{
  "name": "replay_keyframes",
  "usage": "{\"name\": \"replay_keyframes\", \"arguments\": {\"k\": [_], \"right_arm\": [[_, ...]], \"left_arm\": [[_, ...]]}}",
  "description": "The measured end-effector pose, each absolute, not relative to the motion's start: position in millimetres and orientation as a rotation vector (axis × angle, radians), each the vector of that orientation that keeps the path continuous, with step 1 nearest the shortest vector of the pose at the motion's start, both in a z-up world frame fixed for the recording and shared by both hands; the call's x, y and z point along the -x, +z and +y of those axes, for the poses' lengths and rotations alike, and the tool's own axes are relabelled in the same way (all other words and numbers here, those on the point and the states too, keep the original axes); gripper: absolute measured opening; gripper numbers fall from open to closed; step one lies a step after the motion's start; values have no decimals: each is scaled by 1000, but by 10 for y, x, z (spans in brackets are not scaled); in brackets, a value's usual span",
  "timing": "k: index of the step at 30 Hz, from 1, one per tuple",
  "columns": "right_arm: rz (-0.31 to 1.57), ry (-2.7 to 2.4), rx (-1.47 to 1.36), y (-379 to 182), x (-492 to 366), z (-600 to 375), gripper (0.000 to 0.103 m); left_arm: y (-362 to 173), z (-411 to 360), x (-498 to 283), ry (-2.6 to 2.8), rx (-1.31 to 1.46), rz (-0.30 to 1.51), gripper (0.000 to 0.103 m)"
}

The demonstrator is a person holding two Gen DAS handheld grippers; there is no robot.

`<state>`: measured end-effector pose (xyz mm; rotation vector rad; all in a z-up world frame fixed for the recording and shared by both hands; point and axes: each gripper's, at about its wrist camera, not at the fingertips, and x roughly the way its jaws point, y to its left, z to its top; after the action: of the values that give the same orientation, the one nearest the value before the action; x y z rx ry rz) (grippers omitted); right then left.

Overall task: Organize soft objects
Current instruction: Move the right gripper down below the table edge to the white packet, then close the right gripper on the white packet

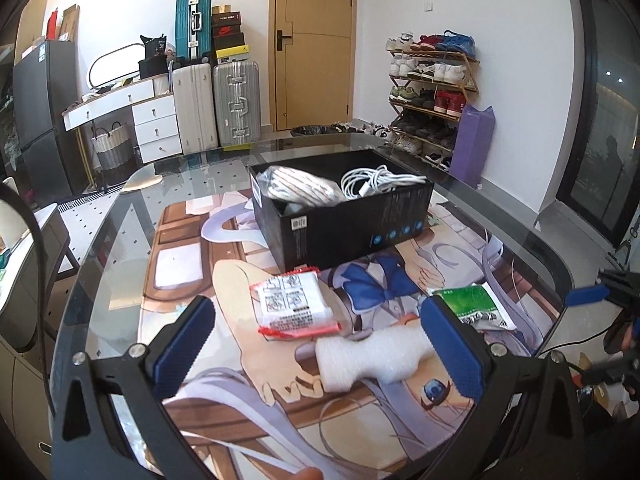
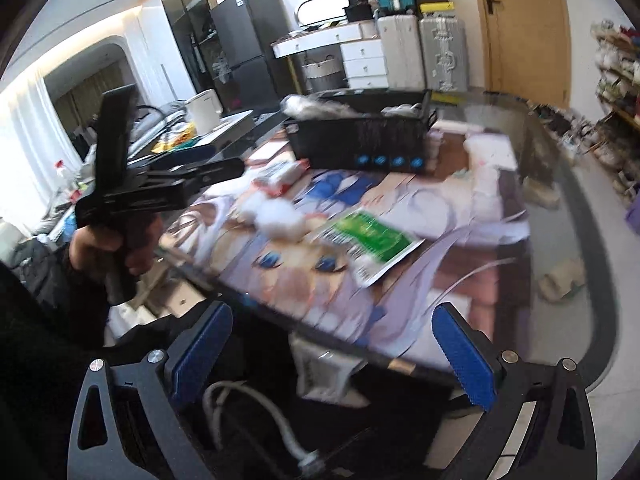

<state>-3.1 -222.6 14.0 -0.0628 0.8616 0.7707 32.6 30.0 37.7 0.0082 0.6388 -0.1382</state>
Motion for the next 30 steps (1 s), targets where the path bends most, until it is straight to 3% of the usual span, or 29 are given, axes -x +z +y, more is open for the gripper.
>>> {"name": "replay_keyframes", "arguments": {"k": [5,18,27,30], "right_arm": [[929,810,83,9,151,-2141,94],[1130,693,28,-419,114,-2132,94],[1137,617,73,-634,67,-1945,93],[1131,583,89,-707,66,-1895,84]], "left_arm": [[349,272,-311,-144,-13,644,103],[363,295,-290,-144,-8,636,103],[334,323,-299,-145,-1,643,103],[323,331,-307,-144,2,646,103]]}}
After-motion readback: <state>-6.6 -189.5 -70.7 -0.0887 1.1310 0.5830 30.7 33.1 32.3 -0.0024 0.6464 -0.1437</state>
